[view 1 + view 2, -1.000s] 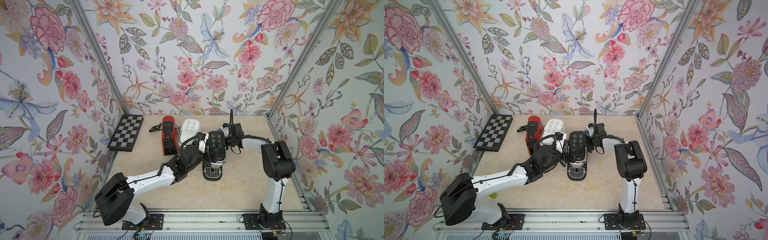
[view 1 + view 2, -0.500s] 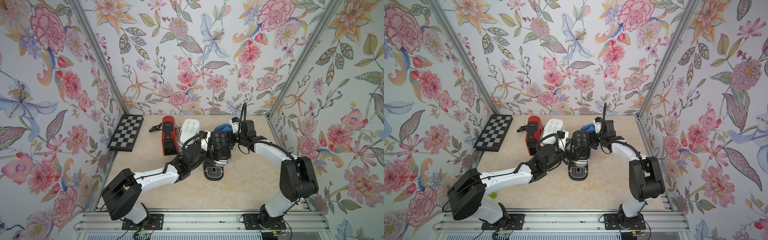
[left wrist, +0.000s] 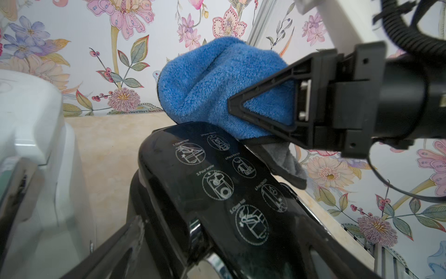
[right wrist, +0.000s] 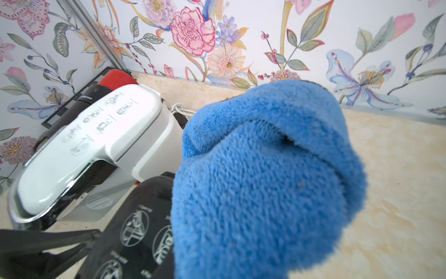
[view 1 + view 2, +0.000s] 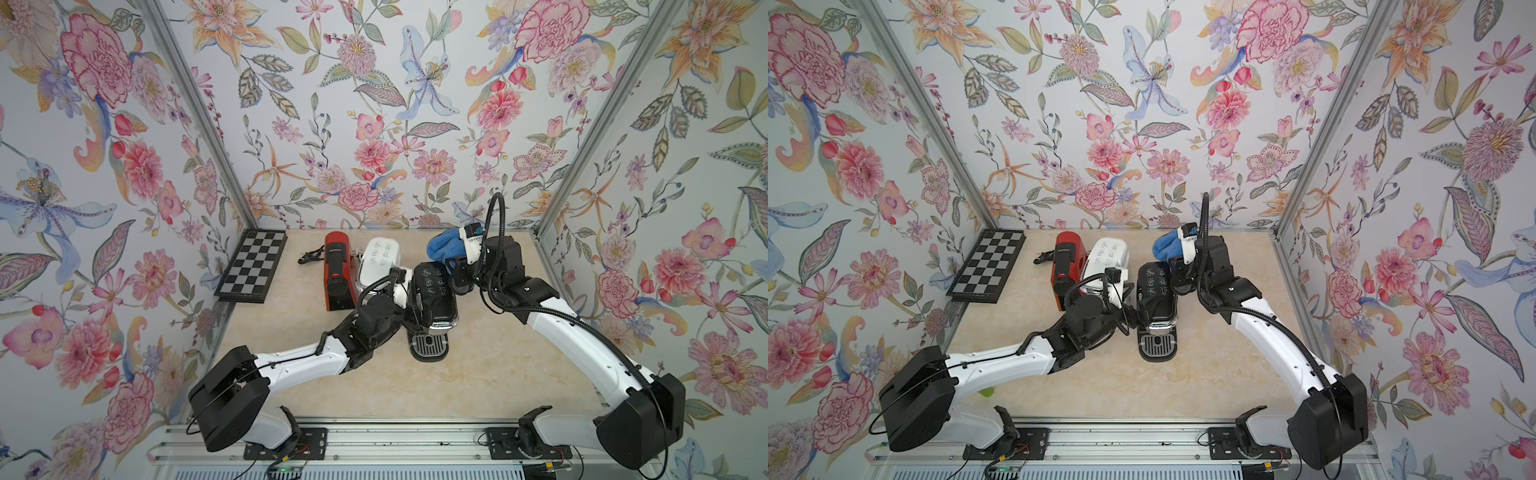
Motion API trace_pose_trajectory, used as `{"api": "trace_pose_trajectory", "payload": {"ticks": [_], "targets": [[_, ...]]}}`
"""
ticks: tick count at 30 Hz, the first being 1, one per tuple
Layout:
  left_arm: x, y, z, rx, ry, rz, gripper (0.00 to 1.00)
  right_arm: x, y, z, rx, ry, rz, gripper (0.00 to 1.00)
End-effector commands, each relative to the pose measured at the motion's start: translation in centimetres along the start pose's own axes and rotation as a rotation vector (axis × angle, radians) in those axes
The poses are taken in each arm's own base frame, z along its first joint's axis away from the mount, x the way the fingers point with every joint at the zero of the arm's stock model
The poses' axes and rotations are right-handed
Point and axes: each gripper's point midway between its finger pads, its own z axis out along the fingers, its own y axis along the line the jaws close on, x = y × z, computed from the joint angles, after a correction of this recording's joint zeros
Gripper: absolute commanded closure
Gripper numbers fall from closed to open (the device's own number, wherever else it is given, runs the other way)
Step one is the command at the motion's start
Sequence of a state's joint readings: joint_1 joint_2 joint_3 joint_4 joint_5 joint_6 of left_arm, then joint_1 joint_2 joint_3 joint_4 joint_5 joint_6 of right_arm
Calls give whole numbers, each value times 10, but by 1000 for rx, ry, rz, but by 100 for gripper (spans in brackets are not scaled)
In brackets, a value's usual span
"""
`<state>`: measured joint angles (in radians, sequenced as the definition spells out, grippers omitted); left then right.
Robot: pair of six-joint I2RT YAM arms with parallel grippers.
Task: Wipe the surface of a coffee machine
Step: Wipe the dirt from the surface of the coffee machine.
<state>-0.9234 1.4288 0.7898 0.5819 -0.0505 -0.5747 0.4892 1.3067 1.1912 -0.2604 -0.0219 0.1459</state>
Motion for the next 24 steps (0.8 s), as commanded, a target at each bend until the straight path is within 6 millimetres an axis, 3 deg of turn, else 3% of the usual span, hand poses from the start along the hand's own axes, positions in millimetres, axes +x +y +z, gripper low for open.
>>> {"api": "trace_pose_trajectory", "payload": {"ticks": [1, 5, 9, 13, 19, 24], "targets": [[28, 21, -11, -101, 113, 96, 1, -10, -8, -21, 136, 0, -57, 71], [7, 19, -25, -112, 68, 121, 1, -27, 6, -43, 197, -42, -117, 71], [-7, 34, -42, -183, 32, 121, 1, -39, 45, -60, 212, -28, -220, 71], [-9, 62, -63, -266, -5, 53, 1, -19, 82, -51, 264, 75, -332, 70], [3, 86, -90, -314, -34, 1, 1, 22, 105, -24, 311, 181, -357, 70], [6, 92, -110, -315, -78, -2, 1, 44, 117, -7, 320, 250, -355, 70]]}}
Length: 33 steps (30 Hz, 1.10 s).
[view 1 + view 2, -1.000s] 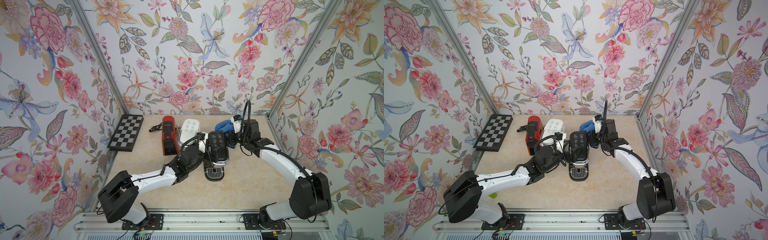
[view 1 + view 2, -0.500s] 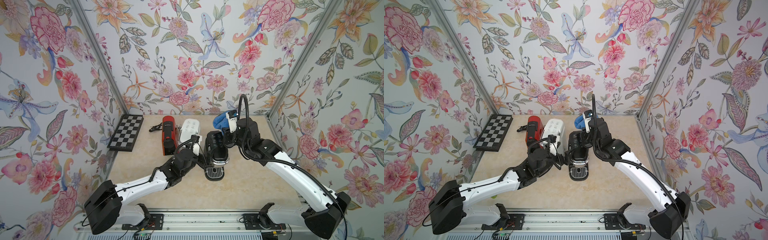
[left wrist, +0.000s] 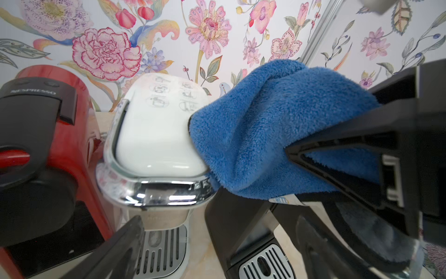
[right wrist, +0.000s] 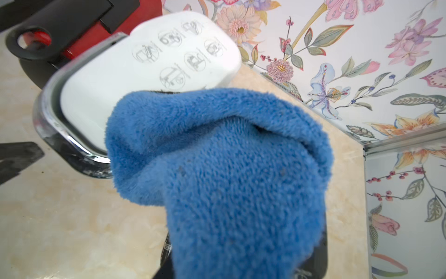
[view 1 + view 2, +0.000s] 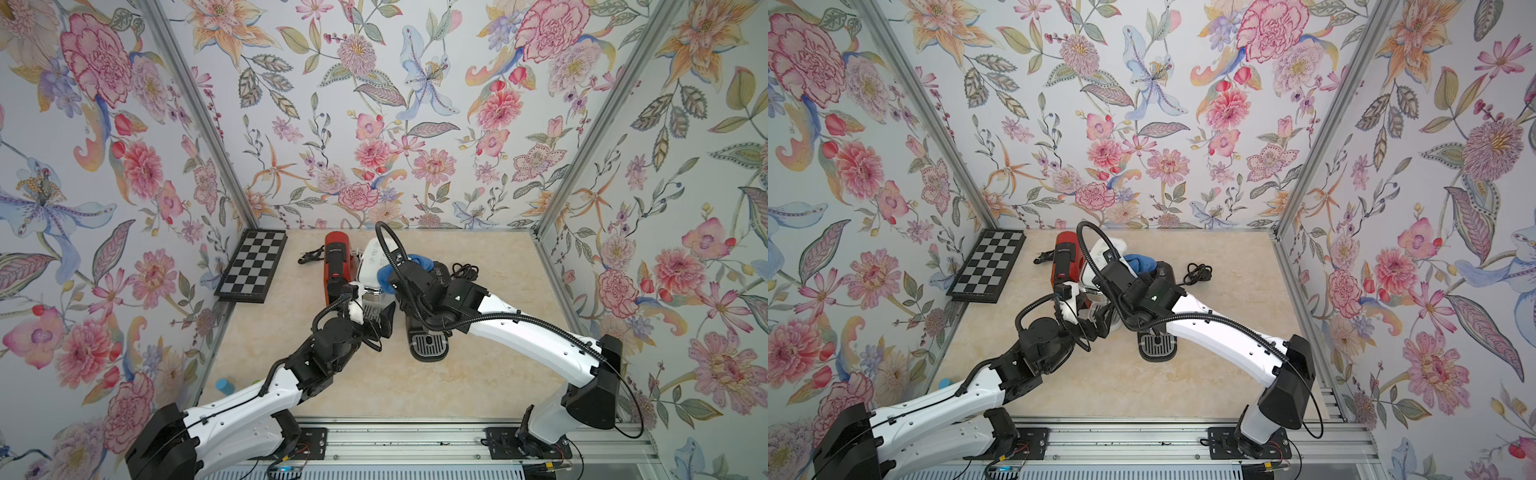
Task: Wipe the surface of a coffee machine
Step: Wipe the dirt from the surface of the coffee machine.
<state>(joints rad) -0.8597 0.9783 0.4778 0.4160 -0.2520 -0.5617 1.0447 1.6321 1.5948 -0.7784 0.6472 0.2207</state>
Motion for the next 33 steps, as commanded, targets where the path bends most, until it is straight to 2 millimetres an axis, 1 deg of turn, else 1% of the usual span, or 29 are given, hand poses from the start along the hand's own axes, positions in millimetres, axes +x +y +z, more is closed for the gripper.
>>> {"api": "trace_pose_trajectory", "payload": {"ticks": [1, 4, 10, 16, 21, 26, 29, 33], "targets": [[4, 18, -8, -65, -9, -3, 1, 1, -1, -4, 42, 27, 36, 70], [7, 24, -11, -88, 3, 36, 1, 11, 15, 10, 39, 75, 19, 69], [12, 25, -15, -76, 9, 53, 1, 29, 32, 43, 86, 155, -19, 69], [18, 25, -16, -60, 9, 27, 1, 50, 39, 67, 115, 218, -27, 68], [12, 19, -17, -34, 2, 7, 1, 68, 41, 86, 127, 257, -22, 68], [9, 18, -17, -32, -5, 6, 1, 82, 52, 103, 85, 268, -5, 69], [10, 15, -16, -17, 0, -4, 1, 93, 53, 115, 82, 276, 3, 69], [10, 14, -15, -13, 5, -6, 1, 113, 58, 131, 66, 292, 12, 70]]}}
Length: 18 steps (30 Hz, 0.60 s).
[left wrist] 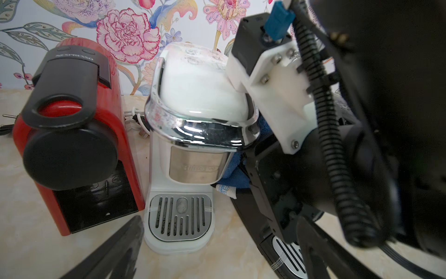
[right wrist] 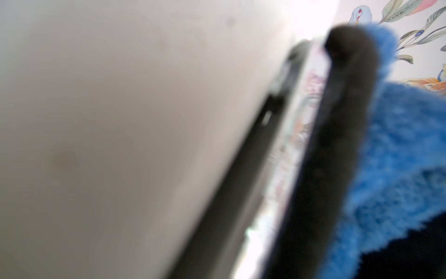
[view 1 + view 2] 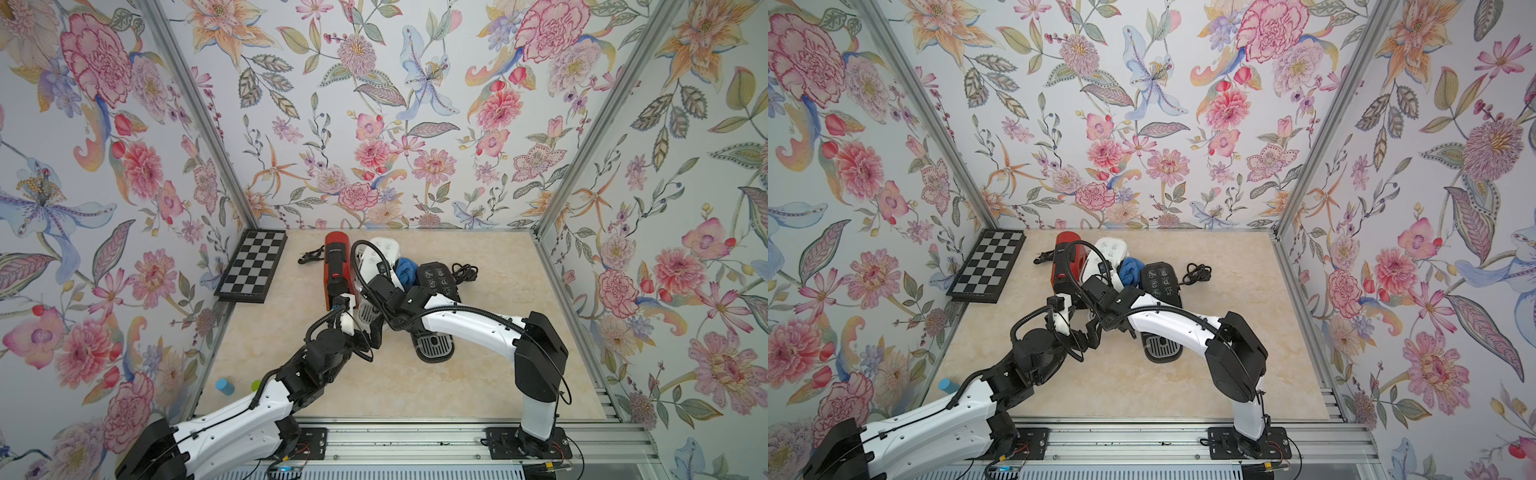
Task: Wipe the surface of a coffee machine
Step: Wipe the dirt from the surface of the coffee machine.
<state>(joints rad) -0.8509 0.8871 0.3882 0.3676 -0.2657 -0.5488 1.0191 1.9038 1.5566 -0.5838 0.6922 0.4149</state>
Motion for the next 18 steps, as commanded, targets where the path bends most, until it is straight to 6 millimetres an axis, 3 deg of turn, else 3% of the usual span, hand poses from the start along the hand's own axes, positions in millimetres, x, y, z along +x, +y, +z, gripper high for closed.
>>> {"api": "trace_pose_trajectory", "payload": {"ticks": [1, 4, 13, 16, 18], "targets": [[-12, -7, 1, 28, -26, -33, 1, 81, 6, 41, -2, 216, -136, 70], [-13, -9, 2, 30, -26, -34, 1, 89, 5, 43, 13, 211, -151, 70], [-7, -16, 11, 54, -3, -30, 1, 40, -10, -9, -36, 7, -66, 69], [-10, -20, 14, 66, -4, -31, 1, 32, -8, -24, -67, -56, -51, 69], [-12, -22, 15, 71, -8, -34, 1, 36, -6, -22, -78, -56, -58, 69]]}}
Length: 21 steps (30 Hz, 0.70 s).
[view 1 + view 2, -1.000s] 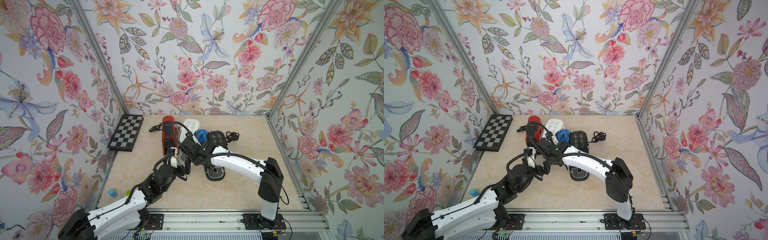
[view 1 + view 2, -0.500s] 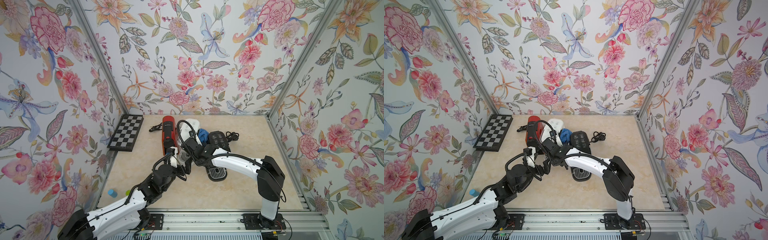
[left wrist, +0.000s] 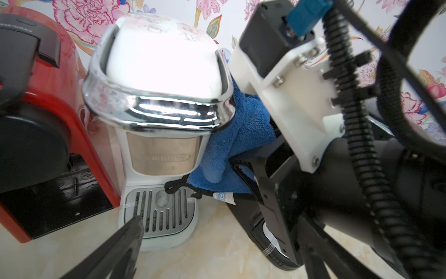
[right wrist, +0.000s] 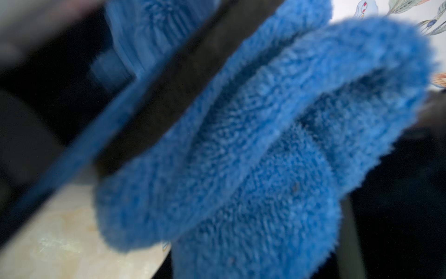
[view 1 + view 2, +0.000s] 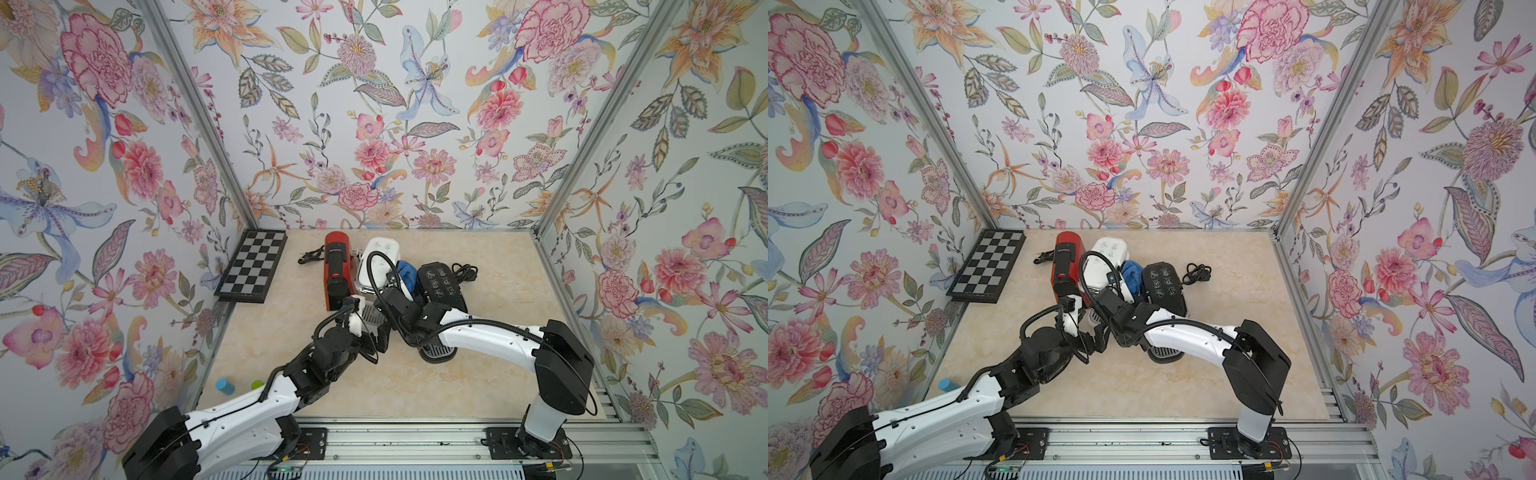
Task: Wipe the surface of a coffee machine
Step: Wipe the dirt from the surface of the coffee machine.
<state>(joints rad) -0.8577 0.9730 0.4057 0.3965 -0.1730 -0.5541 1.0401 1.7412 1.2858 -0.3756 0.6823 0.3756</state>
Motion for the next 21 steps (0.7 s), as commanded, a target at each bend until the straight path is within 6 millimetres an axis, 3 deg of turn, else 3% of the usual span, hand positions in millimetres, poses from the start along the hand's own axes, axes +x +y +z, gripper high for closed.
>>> {"api": "trace_pose_trajectory", "payload": {"ticks": [1, 8, 21], "targets": [[-29, -3, 3, -7, -80, -41, 1, 17, 4, -7, -25, 25, -76, 69], [-29, -4, 1, 0, -80, -48, 1, 72, 4, 23, -25, 125, -93, 69], [-29, 2, 0, -28, -93, -70, 1, 124, -2, 40, -92, 214, -4, 69]]}}
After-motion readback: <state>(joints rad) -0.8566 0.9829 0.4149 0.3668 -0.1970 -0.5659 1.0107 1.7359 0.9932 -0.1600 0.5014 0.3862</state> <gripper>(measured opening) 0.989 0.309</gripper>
